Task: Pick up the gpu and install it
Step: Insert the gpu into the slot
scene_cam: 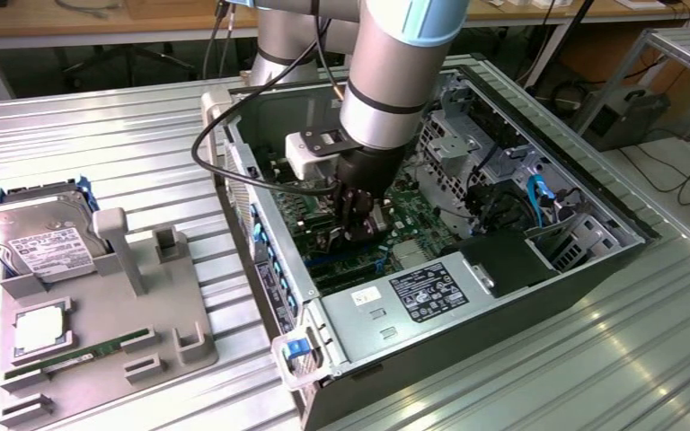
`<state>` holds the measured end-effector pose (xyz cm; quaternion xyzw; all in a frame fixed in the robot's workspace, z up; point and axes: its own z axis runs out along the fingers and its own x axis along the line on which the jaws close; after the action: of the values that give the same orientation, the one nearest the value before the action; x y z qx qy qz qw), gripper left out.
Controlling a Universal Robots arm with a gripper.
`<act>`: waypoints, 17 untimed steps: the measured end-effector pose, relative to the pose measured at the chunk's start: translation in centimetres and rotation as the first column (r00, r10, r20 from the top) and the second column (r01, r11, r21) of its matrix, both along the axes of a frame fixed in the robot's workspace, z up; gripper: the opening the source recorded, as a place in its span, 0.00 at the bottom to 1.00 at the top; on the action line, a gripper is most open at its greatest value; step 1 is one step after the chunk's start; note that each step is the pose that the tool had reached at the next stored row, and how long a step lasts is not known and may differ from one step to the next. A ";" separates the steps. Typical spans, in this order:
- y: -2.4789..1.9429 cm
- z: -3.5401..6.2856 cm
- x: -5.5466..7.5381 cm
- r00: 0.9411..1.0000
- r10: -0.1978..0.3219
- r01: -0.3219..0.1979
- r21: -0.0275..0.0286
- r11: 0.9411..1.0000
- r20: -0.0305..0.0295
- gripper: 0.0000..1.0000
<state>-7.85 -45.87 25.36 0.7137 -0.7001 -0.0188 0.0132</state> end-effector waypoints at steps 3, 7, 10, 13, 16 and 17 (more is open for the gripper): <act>0.00 0.00 0.0 1.000 0.000 0.000 0.000 1.000 0.000 0.26; 0.00 0.00 0.0 1.000 0.000 0.000 0.000 1.000 0.000 0.26; 0.00 0.00 0.0 1.000 0.000 0.000 0.000 1.000 0.000 0.26; 0.01 -0.03 0.0 1.000 0.000 0.000 0.001 1.000 0.000 0.27; 0.00 0.00 0.0 1.000 0.000 0.000 0.000 1.000 0.000 0.40; 0.00 0.05 0.0 1.000 0.000 0.000 0.000 1.000 0.000 0.40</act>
<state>-7.85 -45.86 25.41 0.7137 -0.7001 -0.0188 0.0133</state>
